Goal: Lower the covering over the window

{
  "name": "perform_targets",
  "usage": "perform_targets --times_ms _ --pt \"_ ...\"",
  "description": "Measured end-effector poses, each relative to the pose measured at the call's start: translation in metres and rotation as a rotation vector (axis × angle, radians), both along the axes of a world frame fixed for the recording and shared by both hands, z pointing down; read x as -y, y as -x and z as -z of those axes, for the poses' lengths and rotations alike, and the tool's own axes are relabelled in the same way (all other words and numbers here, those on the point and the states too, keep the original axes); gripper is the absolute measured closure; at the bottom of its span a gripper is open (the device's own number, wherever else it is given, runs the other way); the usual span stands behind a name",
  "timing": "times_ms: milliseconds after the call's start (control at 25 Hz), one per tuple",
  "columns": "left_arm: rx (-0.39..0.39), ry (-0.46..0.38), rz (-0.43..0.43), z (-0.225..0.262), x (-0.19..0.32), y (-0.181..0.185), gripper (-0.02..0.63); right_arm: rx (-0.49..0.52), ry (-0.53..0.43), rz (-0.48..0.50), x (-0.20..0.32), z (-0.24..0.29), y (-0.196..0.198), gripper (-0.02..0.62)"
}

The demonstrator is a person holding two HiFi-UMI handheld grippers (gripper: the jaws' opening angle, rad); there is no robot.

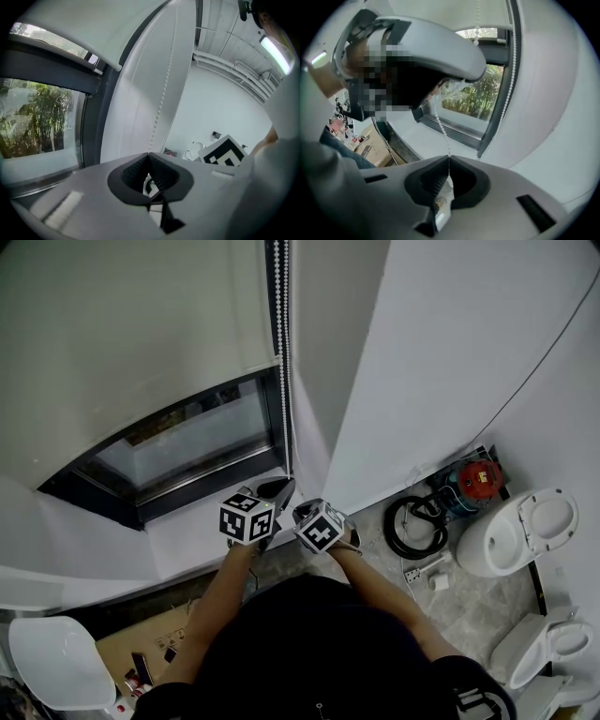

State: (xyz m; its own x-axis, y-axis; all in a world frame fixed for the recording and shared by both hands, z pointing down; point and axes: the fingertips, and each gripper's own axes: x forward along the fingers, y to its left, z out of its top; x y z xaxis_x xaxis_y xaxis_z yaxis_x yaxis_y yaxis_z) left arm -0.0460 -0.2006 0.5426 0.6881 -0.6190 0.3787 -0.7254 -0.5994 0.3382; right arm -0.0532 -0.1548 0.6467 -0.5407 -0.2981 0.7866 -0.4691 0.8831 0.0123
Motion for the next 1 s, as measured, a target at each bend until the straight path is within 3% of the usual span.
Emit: perform_targets --times_ms 360,440,640,840,1000 --pt "0.006 0.033 0.012 -0.018 -0.001 0.005 0.594 0.012 0.013 0.029 -0.003 -0.001 0.002 0.58" --pt "0.005 0.032 0.016 -0.018 0.0 0.007 0.594 0.064 0.012 -0.011 0.003 0.008 0.002 0.457" --pt "0.003 0.028 0.022 -0.019 0.002 0.01 0.594 0.252 -0.042 -0.11 0.022 0.069 0.005 0.448" --pt "-0.049 0.049 0.013 -0.017 -0.001 0.008 0.594 0.107 -0.141 -0.024 0.022 0.087 0.003 0.448" --pt "-0.062 0.05 0.006 -0.016 -0.003 0.005 0.594 0.119 -0.104 -0.022 0.02 0.091 -0.003 0.448"
